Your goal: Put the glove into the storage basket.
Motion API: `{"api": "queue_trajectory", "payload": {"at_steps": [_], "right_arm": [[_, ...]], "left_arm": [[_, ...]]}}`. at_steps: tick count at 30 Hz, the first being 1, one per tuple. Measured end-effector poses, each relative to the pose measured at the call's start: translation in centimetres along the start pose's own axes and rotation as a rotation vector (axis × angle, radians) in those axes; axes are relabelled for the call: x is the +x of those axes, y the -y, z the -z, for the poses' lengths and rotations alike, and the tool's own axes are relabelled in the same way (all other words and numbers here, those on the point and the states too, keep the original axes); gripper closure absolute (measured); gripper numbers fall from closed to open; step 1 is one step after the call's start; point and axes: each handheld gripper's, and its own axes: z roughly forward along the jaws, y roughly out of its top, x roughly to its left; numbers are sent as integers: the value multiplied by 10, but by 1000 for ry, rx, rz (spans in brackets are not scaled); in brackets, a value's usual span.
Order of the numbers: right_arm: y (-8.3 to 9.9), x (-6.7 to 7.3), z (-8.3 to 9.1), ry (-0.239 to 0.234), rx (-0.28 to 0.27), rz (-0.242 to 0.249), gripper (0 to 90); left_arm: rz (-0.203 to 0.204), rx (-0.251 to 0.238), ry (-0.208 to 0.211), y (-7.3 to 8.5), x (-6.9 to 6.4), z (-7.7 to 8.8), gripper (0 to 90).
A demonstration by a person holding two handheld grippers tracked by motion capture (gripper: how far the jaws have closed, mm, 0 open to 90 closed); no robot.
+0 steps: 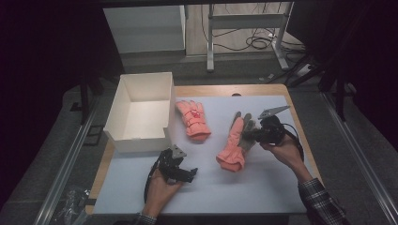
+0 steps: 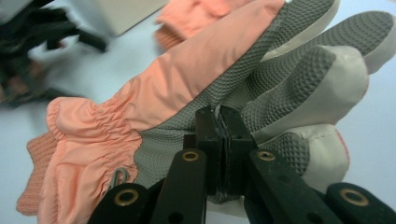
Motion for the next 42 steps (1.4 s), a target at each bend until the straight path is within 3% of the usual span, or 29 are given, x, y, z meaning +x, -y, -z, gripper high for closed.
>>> {"api": "queue_trajectory", "payload": {"at_steps": [1, 2, 5, 14, 19, 23, 25, 28, 32, 37, 42], "right_arm": [[1, 4, -4, -42, 22, 33, 871], [1, 4, -4, -42, 22, 33, 871], [3, 13, -15, -110, 76, 110, 871], [9, 28, -46, -204, 194, 237, 868], [11, 25, -54, -219, 193, 237, 849], [8, 23, -51, -165, 160, 227, 775], [6, 22, -49, -162, 145, 223, 745], [-2, 19, -45, -118, 100, 189, 614], [-10, 18, -49, -101, 73, 150, 509], [-19, 18, -56, -71, 45, 141, 454], [-39, 16, -72, -23, 7, 119, 408]], "left_arm": [[0, 0, 0, 0, 0, 0, 9], [0, 0, 0, 0, 0, 0, 9], [2, 0, 1, 0, 0, 0, 9], [3, 0, 0, 0, 0, 0, 9], [3, 0, 1, 0, 0, 0, 9], [3, 0, 0, 0, 0, 0, 9], [3, 0, 0, 0, 0, 0, 9], [3, 1, 0, 0, 0, 0, 9], [3, 0, 0, 0, 0, 0, 9], [6, -1, 2, 0, 0, 0, 9], [6, -1, 2, 0, 0, 0, 10]]}}
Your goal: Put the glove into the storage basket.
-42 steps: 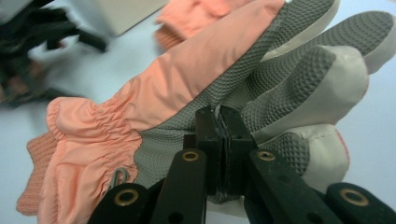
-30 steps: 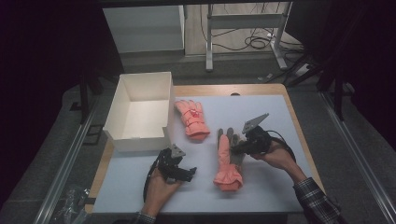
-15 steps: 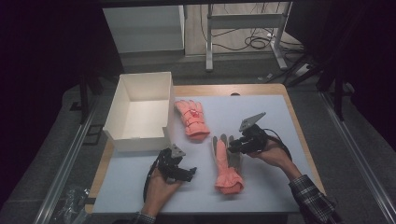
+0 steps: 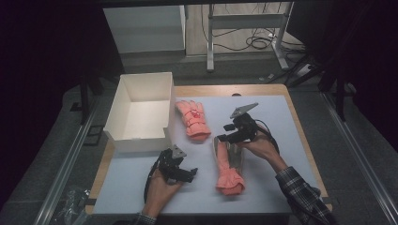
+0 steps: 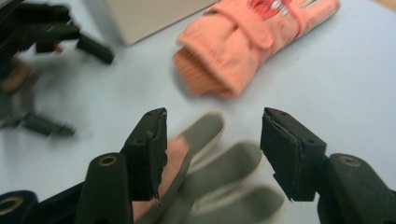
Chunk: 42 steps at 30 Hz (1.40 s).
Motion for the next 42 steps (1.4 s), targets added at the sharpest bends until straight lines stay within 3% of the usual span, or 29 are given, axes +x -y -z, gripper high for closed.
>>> {"api": "queue_trajectory", "payload": {"at_steps": [1, 2, 4, 6, 9, 14, 19, 25, 27, 31, 36, 40, 42], "right_arm": [[0, 0, 0, 0, 0, 0, 408], [-7, -2, -6, 19, 0, -34, 405], [-10, -3, -9, 14, -3, -54, 401], [-19, -6, -16, 12, -9, -106, 387], [-32, -9, -26, 9, -21, -127, 380], [-45, -11, -36, 22, -22, -130, 368], [-65, -13, -52, 78, -26, -112, 366], [-79, -13, -70, 83, -23, -105, 367], [-87, -15, -84, 118, -1, -110, 367], [-95, -20, -101, 142, 16, -128, 367], [-98, -25, -117, 156, 39, -128, 362], [-97, -33, -133, 173, 88, -147, 332], [-95, -36, -141, 188, 119, -131, 343]], "left_arm": [[0, 0, 0, 0, 0, 0, 10], [0, -1, 0, 0, 0, 0, 10], [-1, 1, -1, 0, 0, 0, 10], [-1, 0, 0, 0, 0, 0, 10], [-2, 0, 0, 0, 0, 0, 9], [-2, 2, 0, 0, 0, 0, 9], [0, 2, 0, 0, 0, 0, 9], [1, 1, 0, 0, 0, 0, 9], [0, 2, 0, 0, 0, 0, 9], [1, 0, 0, 0, 0, 0, 9], [1, 0, 0, 0, 0, 0, 9], [1, 0, 1, 0, 0, 0, 9], [1, 0, 0, 0, 0, 0, 9]]}}
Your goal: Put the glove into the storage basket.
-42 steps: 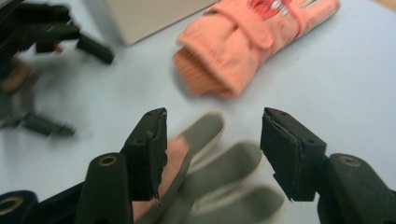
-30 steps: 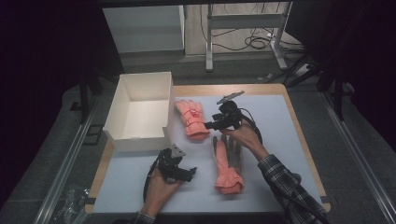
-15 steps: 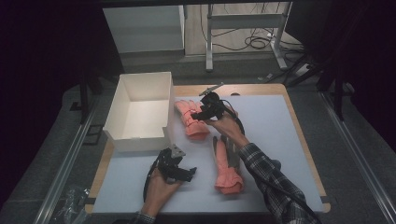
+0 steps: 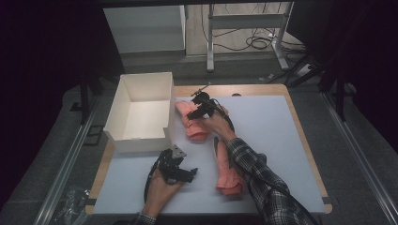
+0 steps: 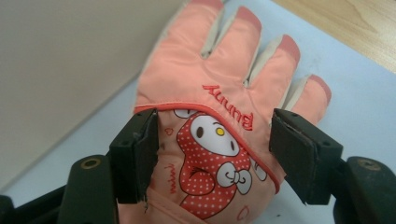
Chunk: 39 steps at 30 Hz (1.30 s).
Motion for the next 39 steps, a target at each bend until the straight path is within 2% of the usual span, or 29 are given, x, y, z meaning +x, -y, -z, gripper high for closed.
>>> {"api": "queue_trajectory", "payload": {"at_steps": [1, 2, 3, 4, 5, 6, 8, 9, 11, 14, 17, 21, 24, 28, 30, 31, 32, 35, 39], "right_arm": [[0, 0, 0, 0, 0, 0, 343], [0, -2, -5, -20, 30, -18, 438], [0, -2, -5, -20, 30, -18, 438], [0, -4, -4, -50, 42, -46, 558], [0, -4, -4, -53, 45, -49, 611], [0, -4, -4, -53, 45, -49, 611], [1, -2, -2, -42, 38, -44, 707], [2, -1, 0, -41, 20, -37, 782], [4, -3, 3, -48, 9, -43, 817], [5, -5, 5, -58, 0, -54, 836], [3, -8, 15, -79, -19, -81, 851], [3, -10, 24, -70, -32, -86, 852], [4, -15, 40, -92, -66, -114, 852], [4, -17, 52, -96, -84, -122, 851], [4, -18, 67, -126, -111, -128, 850], [4, -18, 67, -126, -111, -128, 850], [4, -17, 76, -135, -123, -127, 851], [4, -15, 84, -139, -131, -125, 851], [6, -10, 106, -175, -157, -132, 848]], "left_arm": [[0, 0, 0, 0, 0, 0, 9], [0, 0, 0, 0, 0, 0, 9], [0, 0, 0, 0, 0, 0, 9], [0, 0, 0, 0, 0, 0, 9], [0, 0, 0, 0, 0, 0, 9], [0, 0, 0, 0, 0, 0, 9], [-1, 0, 0, 0, 0, 0, 9], [0, 0, 0, 0, 0, 0, 9], [0, 0, 0, 0, 0, 0, 9], [0, 0, 0, 0, 0, 0, 9], [0, 0, 0, 0, 0, 0, 9], [1, 0, 0, 0, 0, 0, 9], [0, 1, 0, 0, 0, 0, 9], [0, 1, 0, 0, 0, 0, 9], [-1, 3, -1, 0, 0, 0, 9], [-1, 3, -1, 0, 0, 0, 9], [-1, 3, -1, 0, 0, 0, 9], [-2, 2, -1, 0, 0, 0, 9], [-1, 1, 0, 0, 0, 0, 9]]}}
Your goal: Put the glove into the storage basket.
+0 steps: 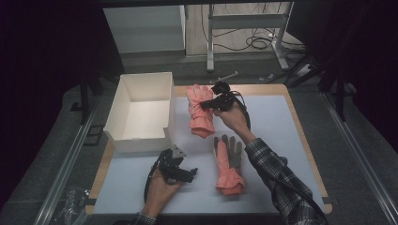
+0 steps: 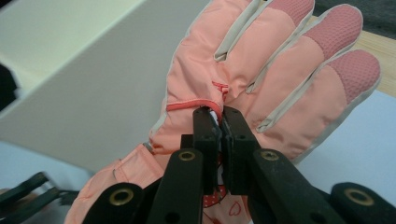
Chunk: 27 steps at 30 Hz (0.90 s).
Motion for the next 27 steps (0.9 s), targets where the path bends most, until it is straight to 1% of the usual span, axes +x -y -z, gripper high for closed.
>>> {"api": "queue_trajectory", "payload": {"at_steps": [1, 2, 3, 6, 11, 12, 14, 16, 18, 19, 20, 22, 24, 25, 26, 27], "right_arm": [[0, 0, 0, 0, 0, 0, 848], [2, 3, 10, -9, -12, -8, 847], [2, 3, 10, -9, -12, -8, 847], [6, 6, 21, -13, -20, -2, 847], [19, 10, 41, -14, -29, -5, 847], [25, 11, 49, -11, -32, -12, 847], [28, 11, 51, -10, -33, -15, 847], [39, 12, 63, -15, -36, -39, 848], [47, 14, 71, -5, -37, -55, 848], [47, 14, 71, -5, -37, -55, 848], [55, 17, 79, 9, -42, -55, 848], [58, 18, 82, 11, -44, -61, 847], [70, 22, 94, 15, -55, -79, 847], [73, 24, 97, 14, -57, -84, 847], [73, 24, 97, 14, -57, -84, 847], [82, 29, 105, 10, -58, -87, 847]], "left_arm": [[0, 0, 0, 0, 0, 0, 9], [0, 1, -1, 0, 0, 0, 9], [0, 1, -1, 0, 0, 0, 9], [-2, 0, -2, 0, 0, 0, 9], [1, -3, -2, 0, 0, 0, 9], [1, -3, -2, 0, 0, 0, 9], [1, -3, -1, 0, 0, 0, 9], [1, -3, -1, 0, 0, 0, 9], [1, -3, -2, 0, 0, 0, 9], [1, -3, -2, 0, 0, 0, 9], [1, -1, -2, 0, 0, 0, 9], [1, -1, -2, 0, 0, 0, 9], [1, -1, -2, 0, 0, 0, 9], [1, -1, -2, 0, 0, 0, 9], [1, -1, -2, 0, 0, 0, 9], [1, -2, -2, 0, 0, 0, 9]]}}
